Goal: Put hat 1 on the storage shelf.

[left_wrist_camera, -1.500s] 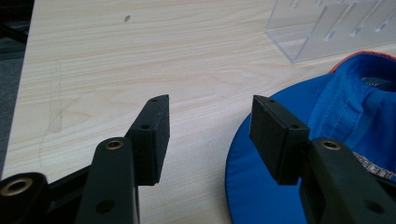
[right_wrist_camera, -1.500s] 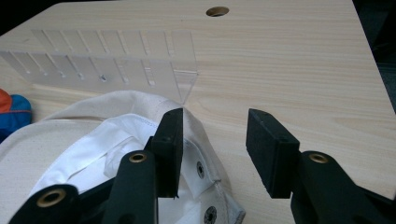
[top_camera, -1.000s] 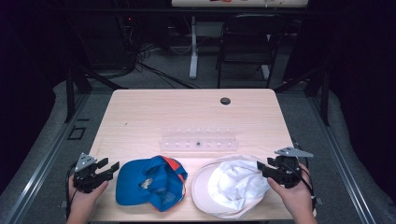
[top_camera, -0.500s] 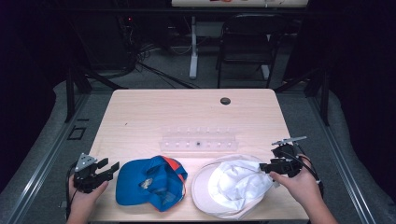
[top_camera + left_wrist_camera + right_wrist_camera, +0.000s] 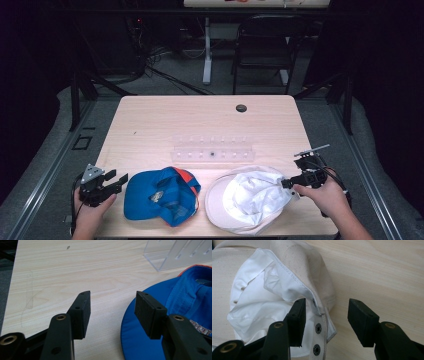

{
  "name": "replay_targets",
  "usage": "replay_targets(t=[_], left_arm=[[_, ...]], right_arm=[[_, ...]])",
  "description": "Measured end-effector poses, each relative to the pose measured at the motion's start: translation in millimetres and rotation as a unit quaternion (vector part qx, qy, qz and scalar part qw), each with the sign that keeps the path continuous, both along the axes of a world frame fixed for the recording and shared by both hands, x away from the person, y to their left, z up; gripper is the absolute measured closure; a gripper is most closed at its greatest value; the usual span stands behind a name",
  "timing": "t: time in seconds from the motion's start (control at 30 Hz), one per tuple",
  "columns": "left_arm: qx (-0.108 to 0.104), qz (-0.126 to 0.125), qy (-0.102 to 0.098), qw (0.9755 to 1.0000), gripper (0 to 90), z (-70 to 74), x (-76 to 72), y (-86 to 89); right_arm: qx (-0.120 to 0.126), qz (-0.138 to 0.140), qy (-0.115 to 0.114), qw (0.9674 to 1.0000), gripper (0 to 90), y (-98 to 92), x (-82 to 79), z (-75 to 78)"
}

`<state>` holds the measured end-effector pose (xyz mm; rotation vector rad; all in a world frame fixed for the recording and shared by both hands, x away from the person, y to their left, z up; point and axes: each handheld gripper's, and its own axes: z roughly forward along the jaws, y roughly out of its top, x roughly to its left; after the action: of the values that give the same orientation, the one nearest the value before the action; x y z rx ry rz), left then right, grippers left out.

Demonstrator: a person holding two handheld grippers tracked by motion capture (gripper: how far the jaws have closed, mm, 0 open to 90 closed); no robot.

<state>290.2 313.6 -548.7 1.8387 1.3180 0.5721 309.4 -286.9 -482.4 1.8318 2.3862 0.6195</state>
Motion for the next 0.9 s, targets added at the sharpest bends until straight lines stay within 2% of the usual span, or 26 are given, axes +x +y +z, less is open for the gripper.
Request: replay_targets(t=[0.1, 0.17, 0.2, 0.27, 0.33, 0.47, 0.5, 0.57, 0.77, 0.8, 0.87, 0.9], left_arm=[[0.000, 0.000, 0.001, 1.0000, 47.5, -0.2, 0.1, 0.2], [0.001, 0.000, 0.003, 1.0000, 47.5, -0.1, 0.2, 0.7], [0.000, -0.001, 0.005, 1.0000, 47.5, 0.1, 0.2, 1.1], [-0.001, 0.000, 0.006, 1.0000, 47.5, 0.5, 0.0, 1.4], [0.000, 0.000, 0.005, 1.0000, 47.5, 0.8, -0.2, 1.5], [0.000, 0.001, 0.005, 1.0000, 47.5, 0.8, -0.1, 1.9], [0.000, 0.002, 0.004, 1.0000, 47.4, 0.7, 0.1, 2.2], [-0.002, 0.001, 0.003, 1.0000, 47.5, 0.4, 0.2, 2.7], [-0.004, 0.004, 0.000, 1.0000, 47.4, 0.1, 0.1, 2.7], [-0.004, 0.005, -0.002, 1.0000, 47.5, -0.1, 0.1, 2.4], [-0.002, 0.005, -0.002, 1.0000, 47.5, 0.2, -0.2, 2.3], [-0.002, 0.005, -0.002, 1.0000, 47.5, 0.3, -0.2, 2.3]], right_arm=[[0.008, -0.004, 0.008, 0.9999, 51.3, -0.2, 1.1, -2.2], [0.006, -0.002, 0.028, 0.9996, 51.4, -0.6, 2.6, -3.8], [0.013, -0.010, 0.038, 0.9992, 52.1, -0.5, 3.4, -6.0], [0.019, -0.020, 0.055, 0.9981, 56.2, 0.7, 4.8, -8.3], [0.023, -0.017, 0.066, 0.9974, 59.7, 0.4, 6.1, -9.0], [0.034, -0.027, 0.074, 0.9963, 67.4, 1.1, 7.5, -10.6], [0.027, -0.022, 0.078, 0.9964, 69.9, 1.5, 8.1, -10.1], [0.027, -0.021, 0.080, 0.9962, 72.7, 1.6, 8.3, -8.5], [0.017, -0.027, 0.076, 0.9966, 77.7, 5.2, 6.8, -3.3], [0.004, -0.023, 0.081, 0.9965, 78.8, 7.6, 6.4, -1.4], [-0.002, -0.019, 0.081, 0.9966, 79.2, 8.9, 6.1, -0.5], [-0.015, -0.022, 0.075, 0.9968, 79.8, 12.9, 4.8, 0.9]])
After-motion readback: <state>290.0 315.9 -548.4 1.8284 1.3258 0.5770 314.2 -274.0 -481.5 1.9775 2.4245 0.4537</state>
